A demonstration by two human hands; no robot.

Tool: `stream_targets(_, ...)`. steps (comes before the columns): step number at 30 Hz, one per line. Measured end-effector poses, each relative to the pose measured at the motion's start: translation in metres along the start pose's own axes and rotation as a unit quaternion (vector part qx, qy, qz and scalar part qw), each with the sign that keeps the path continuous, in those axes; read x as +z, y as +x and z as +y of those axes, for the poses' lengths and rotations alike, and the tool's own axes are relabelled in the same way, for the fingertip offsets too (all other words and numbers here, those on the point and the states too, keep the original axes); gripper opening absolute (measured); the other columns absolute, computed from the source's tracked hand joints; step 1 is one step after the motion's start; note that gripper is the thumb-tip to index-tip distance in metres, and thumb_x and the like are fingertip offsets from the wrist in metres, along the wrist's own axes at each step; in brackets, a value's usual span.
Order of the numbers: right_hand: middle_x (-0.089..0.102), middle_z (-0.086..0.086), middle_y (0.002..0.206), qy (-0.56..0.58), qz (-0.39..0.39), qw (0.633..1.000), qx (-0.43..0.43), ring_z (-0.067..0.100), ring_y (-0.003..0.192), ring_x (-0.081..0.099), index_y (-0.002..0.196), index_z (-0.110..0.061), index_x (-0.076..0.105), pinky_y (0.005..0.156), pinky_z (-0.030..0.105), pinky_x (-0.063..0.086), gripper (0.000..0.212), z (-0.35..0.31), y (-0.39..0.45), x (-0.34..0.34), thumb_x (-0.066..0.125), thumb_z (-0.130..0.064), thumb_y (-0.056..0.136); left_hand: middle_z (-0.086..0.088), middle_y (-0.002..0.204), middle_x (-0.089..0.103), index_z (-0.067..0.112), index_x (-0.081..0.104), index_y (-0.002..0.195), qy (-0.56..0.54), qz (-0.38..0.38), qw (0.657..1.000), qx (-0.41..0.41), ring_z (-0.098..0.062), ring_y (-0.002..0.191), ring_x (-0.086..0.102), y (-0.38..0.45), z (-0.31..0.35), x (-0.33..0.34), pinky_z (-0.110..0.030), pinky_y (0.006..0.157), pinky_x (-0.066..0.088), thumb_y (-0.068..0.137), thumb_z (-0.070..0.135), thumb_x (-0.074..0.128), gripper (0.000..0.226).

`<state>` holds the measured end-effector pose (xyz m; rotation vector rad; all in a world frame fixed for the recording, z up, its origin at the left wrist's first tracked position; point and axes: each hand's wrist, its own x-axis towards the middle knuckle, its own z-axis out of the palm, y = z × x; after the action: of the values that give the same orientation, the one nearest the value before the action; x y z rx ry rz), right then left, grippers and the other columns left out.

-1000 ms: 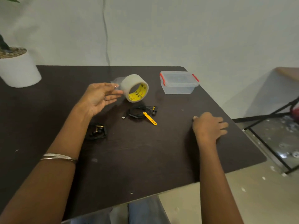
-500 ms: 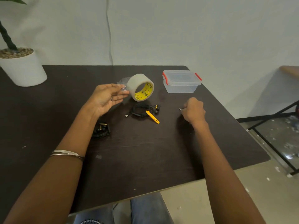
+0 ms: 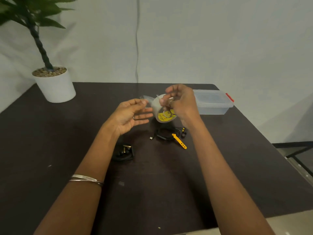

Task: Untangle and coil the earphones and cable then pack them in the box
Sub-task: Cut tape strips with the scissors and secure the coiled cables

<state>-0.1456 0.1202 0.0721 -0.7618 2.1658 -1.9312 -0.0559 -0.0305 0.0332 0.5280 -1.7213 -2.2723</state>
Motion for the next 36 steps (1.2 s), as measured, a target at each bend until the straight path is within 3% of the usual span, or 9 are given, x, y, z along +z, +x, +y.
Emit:
stream_targets(4,0.064,0.002,0.079,-0.127,-0.022,0.989,-0.070,0.019,0.068,0.065,0.078,-0.021,0.059,0.061,0.037,0.058,0.030,0.005,0.008,0.026,0.083,-0.005,0.069,-0.015,0.094,0.072,0.004,0.064,0.107,-0.042,0.005,0.999,0.011,-0.032,0.089,0.071,0.001,0.004,-0.003,-0.045,0.083,0.057,0.091,0.018,0.061,0.021)
stream_targets(9,0.068,0.005,0.077,-0.105,-0.015,0.986,-0.129,0.023,0.073,0.067,0.071,-0.033,0.057,0.069,0.043,0.058,0.035,0.029,-0.002,0.039,0.083,-0.010,0.068,-0.014,0.083,0.070,0.001,0.061,0.108,-0.084,0.038,0.996,0.014,-0.027,0.075,0.070,0.001,0.001,-0.002,-0.038,0.069,0.060,0.088,0.009,0.064,0.022)
stream_targets(14,0.067,0.010,0.074,-0.087,-0.027,0.977,-0.191,0.027,0.069,0.066,0.076,-0.014,0.062,0.065,0.047,0.056,0.020,0.036,-0.004,0.039,0.078,-0.003,0.072,-0.017,0.086,0.072,0.002,0.061,0.105,-0.109,0.061,0.992,0.027,-0.028,0.075,0.072,0.001,-0.001,-0.001,-0.040,0.071,0.060,0.082,0.000,0.068,0.024)
stream_targets(19,0.065,0.007,0.081,-0.102,-0.072,0.967,-0.221,0.022,0.074,0.067,0.082,-0.004,0.062,0.068,0.041,0.058,0.022,0.039,-0.006,0.031,0.081,-0.003,0.070,-0.015,0.082,0.071,0.003,0.061,0.108,-0.107,0.084,0.990,0.032,-0.025,0.072,0.070,0.003,-0.002,0.001,-0.034,0.064,0.059,0.078,-0.006,0.070,0.033)
stream_targets(24,0.064,0.009,0.091,-0.119,-0.083,0.965,-0.219,0.020,0.080,0.066,0.085,-0.013,0.062,0.070,0.035,0.059,0.028,0.038,-0.007,0.025,0.083,-0.006,0.069,-0.016,0.077,0.071,0.004,0.060,0.106,-0.127,0.090,0.987,0.033,-0.025,0.070,0.071,0.002,-0.001,0.006,-0.035,0.065,0.060,0.077,-0.012,0.068,0.034)
stream_targets(26,0.061,0.006,0.092,-0.149,-0.074,0.957,-0.236,0.015,0.081,0.063,0.085,-0.010,0.064,0.070,0.023,0.056,0.027,0.034,-0.007,0.023,0.085,-0.011,0.068,-0.016,0.077,0.070,0.004,0.060,0.105,-0.142,0.099,0.984,0.029,-0.026,0.072,0.071,0.003,-0.001,0.007,-0.035,0.063,0.060,0.077,-0.012,0.068,0.033)
stream_targets(28,0.056,-0.002,0.087,-0.208,-0.052,0.938,-0.273,0.009,0.080,0.054,0.080,-0.011,0.066,0.068,0.008,0.042,0.026,0.028,-0.008,0.016,0.085,-0.022,0.067,-0.018,0.078,0.069,0.004,0.060,0.105,-0.163,0.110,0.980,0.023,-0.026,0.071,0.071,0.004,-0.002,0.008,-0.034,0.059,0.059,0.077,-0.012,0.068,0.033)
stream_targets(33,0.050,-0.005,0.085,-0.401,-0.100,0.892,-0.183,0.013,0.080,0.050,0.079,-0.018,0.068,0.066,0.026,0.033,0.031,0.013,-0.010,0.004,0.080,-0.046,0.070,-0.018,0.078,0.069,0.002,0.058,0.110,-0.191,0.117,0.974,0.020,-0.026,0.068,0.072,0.005,-0.003,0.010,-0.035,0.061,0.060,0.077,-0.014,0.067,0.038)
stream_targets(36,0.049,-0.003,0.096,-0.440,-0.074,0.880,-0.163,0.022,0.089,0.054,0.086,-0.019,0.065,0.066,0.029,0.036,0.033,0.011,-0.015,0.008,0.080,-0.044,0.071,-0.016,0.075,0.070,0.003,0.058,0.110,-0.190,0.125,0.974,0.023,-0.024,0.068,0.073,0.005,-0.004,0.010,-0.034,0.061,0.060,0.077,-0.014,0.067,0.039)
